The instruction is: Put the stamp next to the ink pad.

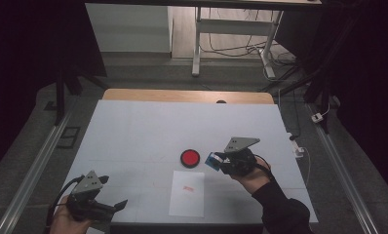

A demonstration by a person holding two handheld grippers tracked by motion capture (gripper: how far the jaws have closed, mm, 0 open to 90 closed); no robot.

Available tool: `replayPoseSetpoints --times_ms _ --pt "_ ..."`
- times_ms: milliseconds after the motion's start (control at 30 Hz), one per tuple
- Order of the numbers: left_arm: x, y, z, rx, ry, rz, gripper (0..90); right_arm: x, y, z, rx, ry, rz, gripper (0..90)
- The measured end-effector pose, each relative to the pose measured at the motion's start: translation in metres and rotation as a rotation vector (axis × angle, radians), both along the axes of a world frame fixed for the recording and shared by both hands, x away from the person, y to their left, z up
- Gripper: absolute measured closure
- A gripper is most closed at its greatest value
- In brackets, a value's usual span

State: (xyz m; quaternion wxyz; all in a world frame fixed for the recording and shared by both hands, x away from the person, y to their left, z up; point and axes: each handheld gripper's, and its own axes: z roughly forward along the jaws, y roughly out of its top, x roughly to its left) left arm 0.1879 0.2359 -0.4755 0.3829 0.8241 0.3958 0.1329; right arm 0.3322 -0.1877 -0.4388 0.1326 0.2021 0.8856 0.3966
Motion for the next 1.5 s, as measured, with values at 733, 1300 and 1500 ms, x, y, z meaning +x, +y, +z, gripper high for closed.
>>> replayPoseSetpoints --times_ms 733,1300,1500 --pt "-0.002 0.009 -0.001 0.003 0.023 0.017 0.0 0.028 -0.028 -0.022 -0.075 0.030 -0.147 68.7" --pt "-0.002 0.009 -0.001 0.002 0.023 0.001 0.0 0.044 -0.038 -0.044 -0.126 0.091 -0.189 68.4" --pt "-0.002 0.007 -0.002 0.017 0.025 -0.011 0.0 0.045 -0.037 -0.047 -0.141 0.103 -0.183 67.8"
